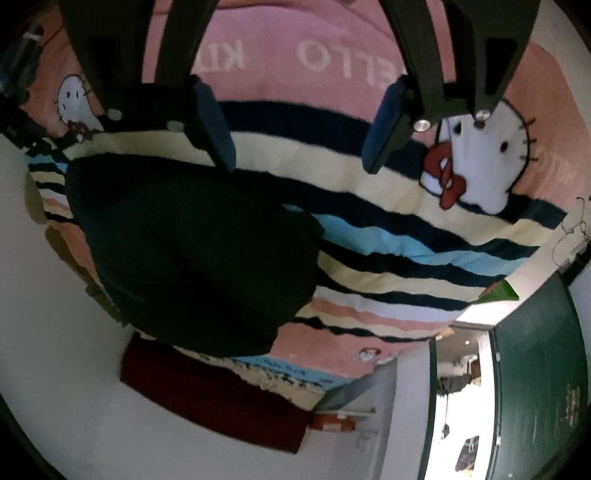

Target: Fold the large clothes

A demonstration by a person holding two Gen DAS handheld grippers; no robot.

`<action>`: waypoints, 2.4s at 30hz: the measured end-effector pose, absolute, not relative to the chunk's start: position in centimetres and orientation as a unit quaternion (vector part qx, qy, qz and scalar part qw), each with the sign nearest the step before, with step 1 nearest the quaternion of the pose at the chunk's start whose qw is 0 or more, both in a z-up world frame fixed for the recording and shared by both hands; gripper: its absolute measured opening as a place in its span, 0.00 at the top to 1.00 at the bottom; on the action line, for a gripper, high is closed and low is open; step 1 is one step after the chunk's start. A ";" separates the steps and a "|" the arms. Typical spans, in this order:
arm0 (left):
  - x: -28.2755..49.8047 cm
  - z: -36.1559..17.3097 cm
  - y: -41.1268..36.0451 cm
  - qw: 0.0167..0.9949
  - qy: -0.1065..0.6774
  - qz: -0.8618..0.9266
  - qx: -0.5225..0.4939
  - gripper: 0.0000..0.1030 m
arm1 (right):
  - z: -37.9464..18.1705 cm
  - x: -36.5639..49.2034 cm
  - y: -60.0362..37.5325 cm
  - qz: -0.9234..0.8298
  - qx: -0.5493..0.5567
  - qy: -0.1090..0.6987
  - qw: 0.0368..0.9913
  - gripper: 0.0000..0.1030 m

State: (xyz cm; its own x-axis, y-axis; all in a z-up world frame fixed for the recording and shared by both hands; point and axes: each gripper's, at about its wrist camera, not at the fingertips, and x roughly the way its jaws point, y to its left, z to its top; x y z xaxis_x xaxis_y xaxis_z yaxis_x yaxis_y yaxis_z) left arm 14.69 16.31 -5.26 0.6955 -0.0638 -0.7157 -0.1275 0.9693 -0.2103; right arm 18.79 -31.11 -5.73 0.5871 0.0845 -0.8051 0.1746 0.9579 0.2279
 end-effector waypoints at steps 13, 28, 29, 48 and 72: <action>8.2 -2.3 12.9 0.936 0.337 0.047 -0.085 0.33 | -5.2 12.3 -26.0 -0.021 0.090 0.417 0.904 0.00; 4.4 1.2 10.1 0.955 0.284 0.074 -0.034 0.33 | -1.0 6.5 -24.0 -0.021 0.058 0.333 0.941 0.00; 4.2 1.3 9.8 0.956 0.282 0.072 -0.031 0.33 | -0.9 6.4 -24.1 -0.023 0.057 0.331 0.942 0.00; 4.7 1.3 5.1 0.963 0.267 0.028 0.016 0.33 | -1.7 5.9 -28.2 -0.079 0.039 0.308 0.947 0.00; 7.9 -1.9 3.4 0.954 0.297 0.008 0.034 0.33 | -3.7 8.0 -28.4 -0.083 0.003 0.319 0.944 0.00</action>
State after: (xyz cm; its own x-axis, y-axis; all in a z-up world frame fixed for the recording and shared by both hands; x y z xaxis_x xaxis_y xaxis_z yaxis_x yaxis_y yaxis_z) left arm 7.87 3.42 -1.93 0.8237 0.0356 -0.5660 0.0045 0.9976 0.0693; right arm 7.96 -28.45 -3.73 0.7828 -0.1548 -0.6027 0.1591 0.9862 -0.0466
